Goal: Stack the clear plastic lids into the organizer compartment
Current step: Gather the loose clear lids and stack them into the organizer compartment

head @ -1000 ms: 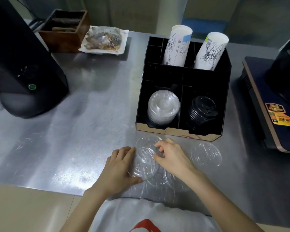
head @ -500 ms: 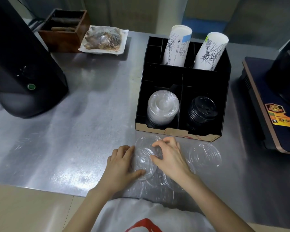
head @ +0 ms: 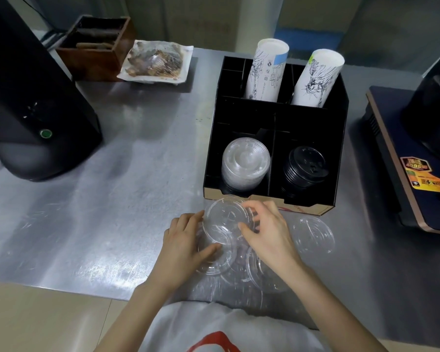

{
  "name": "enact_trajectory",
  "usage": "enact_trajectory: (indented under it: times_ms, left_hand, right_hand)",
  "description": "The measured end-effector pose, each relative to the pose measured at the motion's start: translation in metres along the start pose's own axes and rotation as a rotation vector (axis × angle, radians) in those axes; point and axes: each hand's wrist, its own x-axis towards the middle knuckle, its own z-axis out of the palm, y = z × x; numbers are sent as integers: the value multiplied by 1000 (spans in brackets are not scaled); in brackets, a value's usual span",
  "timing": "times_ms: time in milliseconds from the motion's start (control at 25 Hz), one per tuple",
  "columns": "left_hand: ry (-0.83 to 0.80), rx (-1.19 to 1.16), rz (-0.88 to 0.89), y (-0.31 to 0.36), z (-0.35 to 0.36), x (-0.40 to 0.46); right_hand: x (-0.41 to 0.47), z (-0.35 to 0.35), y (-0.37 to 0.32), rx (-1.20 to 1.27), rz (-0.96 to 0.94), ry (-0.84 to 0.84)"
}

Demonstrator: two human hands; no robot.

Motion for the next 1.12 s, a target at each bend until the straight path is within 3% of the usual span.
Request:
enact_trajectory:
  times_ms: [680,1120]
  left_hand:
    - [116,-81,128,41,-25,48]
    - [179,22,86,47,-12,97]
  right_hand:
    - [27,-41,-18,63,-84,171]
    - [67,-51,-17,-85,-66,85]
